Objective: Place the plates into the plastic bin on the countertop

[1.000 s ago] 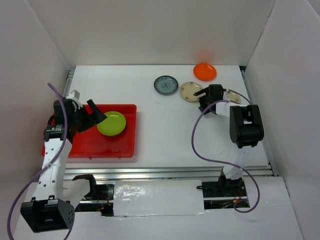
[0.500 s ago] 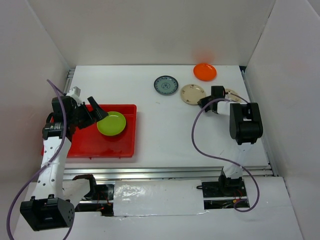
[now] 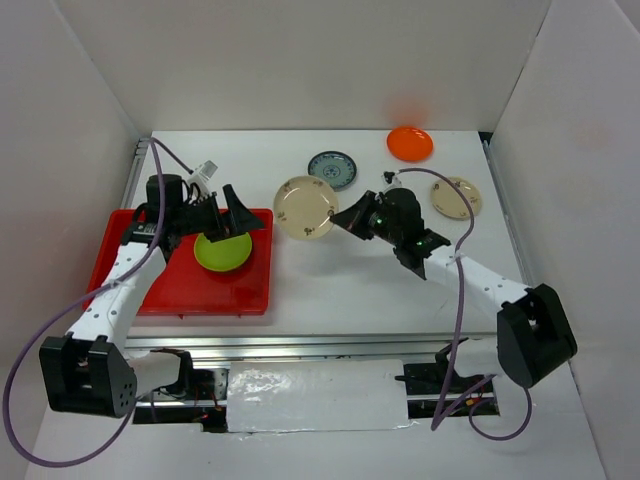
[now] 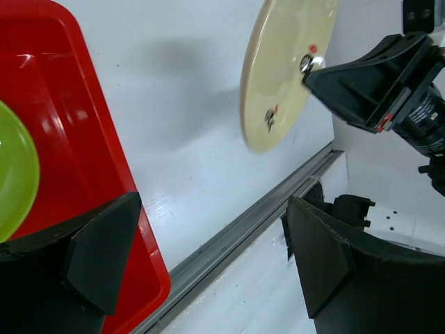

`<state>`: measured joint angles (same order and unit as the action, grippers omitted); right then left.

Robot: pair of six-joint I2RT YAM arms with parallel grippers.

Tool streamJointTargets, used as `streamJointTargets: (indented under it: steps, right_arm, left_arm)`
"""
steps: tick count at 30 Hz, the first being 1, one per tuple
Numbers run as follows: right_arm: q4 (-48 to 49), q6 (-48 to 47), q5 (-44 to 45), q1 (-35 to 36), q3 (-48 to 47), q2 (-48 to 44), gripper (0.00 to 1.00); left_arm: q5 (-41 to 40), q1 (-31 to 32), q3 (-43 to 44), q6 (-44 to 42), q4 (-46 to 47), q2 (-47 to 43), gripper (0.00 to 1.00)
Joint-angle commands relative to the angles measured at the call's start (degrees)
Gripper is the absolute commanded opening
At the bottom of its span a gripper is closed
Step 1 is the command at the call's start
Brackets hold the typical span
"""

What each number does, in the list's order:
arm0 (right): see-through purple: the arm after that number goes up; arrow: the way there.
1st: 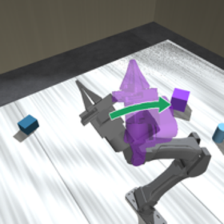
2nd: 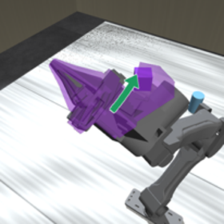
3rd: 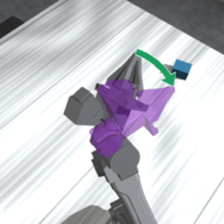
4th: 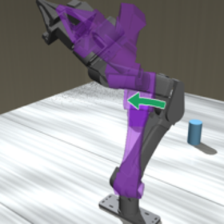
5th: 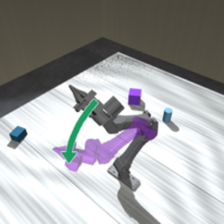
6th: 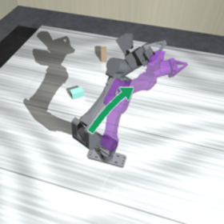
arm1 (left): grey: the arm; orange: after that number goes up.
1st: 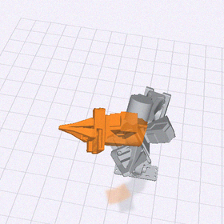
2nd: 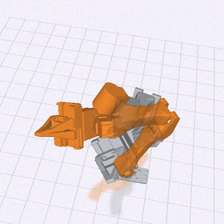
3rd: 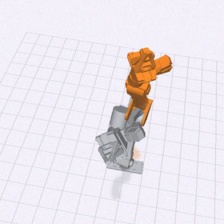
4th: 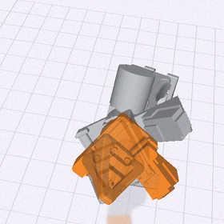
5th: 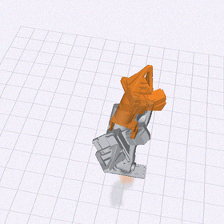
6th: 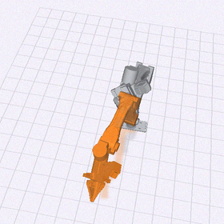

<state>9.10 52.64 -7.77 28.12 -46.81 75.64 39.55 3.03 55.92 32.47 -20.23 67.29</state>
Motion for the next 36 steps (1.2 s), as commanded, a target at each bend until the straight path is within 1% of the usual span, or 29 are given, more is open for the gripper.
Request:
streamJointTargets:
  steps: [1,4,7,8,10,11,12,13,14,15,16,17,18,19,20,21,23,25,27,32,34,35,36]
  right_arm:
    - [7.5,-3.6,-14.5,1.0,2.3,1.2,0.00]
    - [11.1,-2.5,-18.8,1.8,3.4,0.3,0.00]
    - [11.3,-2.0,-20.8,3.1,2.6,0.0,0.00]
    - [11.3,-2.0,-21.3,4.0,1.7,0.2,0.00]
    - [11.0,-2.0,-22.5,4.5,0.8,0.5,0.00]
    - [10.5,-2.2,-22.3,5.5,0.2,0.7,0.00]
    - [9.7,-2.5,-21.9,5.8,-1.1,1.0,0.00]
    - [8.2,-3.0,-21.6,6.1,-1.8,1.4,0.00]
    - [8.0,-3.1,-21.6,6.2,-2.3,2.3,0.01]
    - [7.7,-3.0,-21.4,6.3,-3.1,2.8,0.23]
    - [7.2,-2.9,-21.1,6.3,-3.4,3.2,0.43]
    - [6.5,-2.8,-20.3,5.9,-3.6,3.6,0.58]
    - [4.5,-2.5,-17.7,5.2,-3.3,3.0,0.81]
    - [3.6,-1.8,-15.9,4.5,-2.9,2.3,0.89]
    - [2.5,-1.1,-13.8,3.3,-0.6,1.5,0.94]
    - [1.4,0.3,-11.3,1.3,1.1,0.1,0.95]
    - [0.7,1.1,-5.8,0.0,5.5,-4.0,0.96]
    - [-1.3,0.8,-4.0,-1.4,8.3,-7.1,0.97]
    - [-2.7,0.2,-2.9,-2.2,9.5,-8.8,0.98]
    - [-4.4,-1.2,-3.7,-5.7,12.1,-13.6,0.98]
    - [-5.2,-1.8,-4.4,-7.3,12.3,-15.2,0.98]
    - [-6.2,-2.4,-4.4,-7.8,12.2,-15.7,0.99]
    - [-6.6,-2.6,-4.3,-8.4,12.2,-16.5,0.99]
  left_arm:
    - [2.7,1.5,3.2,2.1,4.8,0.9,0.99]
    - [1.0,1.9,3.9,1.4,3.8,2.8,0.99]
    - [0.8,2.2,3.8,1.0,3.9,4.7,0.95]
    - [0.3,2.2,3.6,0.9,4.0,5.0,0.89]
    - [-0.5,2.3,3.3,0.9,3.5,6.1,0.85]
    - [-0.7,2.4,3.3,0.8,3.5,6.4,0.78]
    - [-0.7,2.3,3.4,0.8,3.4,6.9,0.74]
    - [-0.6,2.4,3.6,0.8,3.2,7.2,0.67]
    - [-0.8,2.4,3.8,0.7,2.9,7.2,0.34]
    - [-2.0,2.4,4.8,0.5,1.2,7.5,0.14]
    - [-3.4,2.4,5.5,0.2,-0.1,7.7,0.00]
    - [-5.7,2.4,6.6,0.3,-1.6,7.1,0.00]
    - [-12.9,2.2,7.1,1.7,-4.8,6.5,0.00]
    - [-18.1,2.0,7.4,2.9,-6.5,5.8,0.00]
    - [-23.5,1.5,7.5,4.3,-8.1,4.1,0.00]
    - [-31.7,-1.0,6.8,7.4,-9.6,3.4,0.00]
    - [-34.2,-5.3,3.4,9.5,-10.0,1.4,0.00]
    - [-36.8,-9.9,1.4,12.3,-9.7,0.7,0.00]
    - [-38.2,-12.1,-0.8,13.7,-9.0,0.2,0.00]
    - [-39.3,-12.3,-3.7,14.9,-6.3,1.8,0.00]
    - [-37.9,-12.3,-4.2,14.6,-5.2,3.5,0.00]
    - [-37.4,-12.3,-4.2,14.5,-5.1,4.2,0.01]
    - [-37.4,-12.2,-4.3,14.5,-5.3,4.5,0.12]
